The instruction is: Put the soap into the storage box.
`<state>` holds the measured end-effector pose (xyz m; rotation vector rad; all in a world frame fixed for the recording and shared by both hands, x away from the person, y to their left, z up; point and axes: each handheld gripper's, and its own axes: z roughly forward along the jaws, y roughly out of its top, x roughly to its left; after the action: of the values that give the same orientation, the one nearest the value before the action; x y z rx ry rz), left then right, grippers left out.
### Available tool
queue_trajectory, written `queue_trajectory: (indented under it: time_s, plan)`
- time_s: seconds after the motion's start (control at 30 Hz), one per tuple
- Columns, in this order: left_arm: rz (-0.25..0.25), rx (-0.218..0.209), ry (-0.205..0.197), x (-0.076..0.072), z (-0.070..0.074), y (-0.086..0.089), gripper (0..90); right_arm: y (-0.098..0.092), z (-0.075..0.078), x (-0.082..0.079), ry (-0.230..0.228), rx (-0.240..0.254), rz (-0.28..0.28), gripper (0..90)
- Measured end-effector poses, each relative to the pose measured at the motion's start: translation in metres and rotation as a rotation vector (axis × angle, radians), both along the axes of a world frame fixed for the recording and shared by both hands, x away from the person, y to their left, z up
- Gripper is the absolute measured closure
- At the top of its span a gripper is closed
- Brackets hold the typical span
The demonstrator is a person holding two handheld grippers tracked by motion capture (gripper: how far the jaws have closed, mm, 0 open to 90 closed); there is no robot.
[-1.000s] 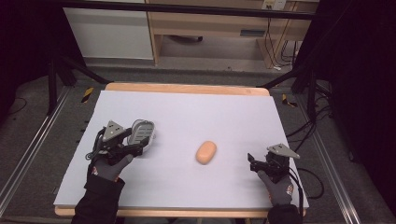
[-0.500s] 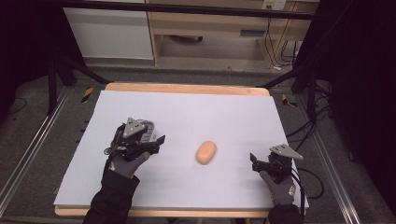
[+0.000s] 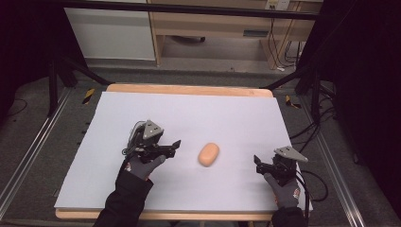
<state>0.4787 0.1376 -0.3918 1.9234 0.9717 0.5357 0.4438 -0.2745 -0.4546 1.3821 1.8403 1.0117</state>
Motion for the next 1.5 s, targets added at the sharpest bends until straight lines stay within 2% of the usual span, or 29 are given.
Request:
queue_trajectory:
  time_s: [0.57, 0.6, 0.97, 1.5]
  plan:
    - [-0.049, 0.023, 0.040, 0.008, -0.018, -0.042, 23.2, -0.001, 0.000, 0.000, 0.002, 0.003, -0.001, 8.9]
    - [-0.056, 0.036, 0.043, 0.009, -0.019, -0.045, 23.2, -0.001, 0.000, 0.000, 0.003, 0.005, 0.000, 8.9]
    - [-0.096, 0.063, 0.060, 0.011, -0.025, -0.068, 23.2, -0.001, 0.000, 0.000, 0.006, 0.004, 0.000, 9.3]
    - [-0.120, 0.104, 0.098, 0.019, -0.036, -0.092, 23.3, 0.000, 0.000, 0.000, 0.011, 0.004, 0.008, 9.8]
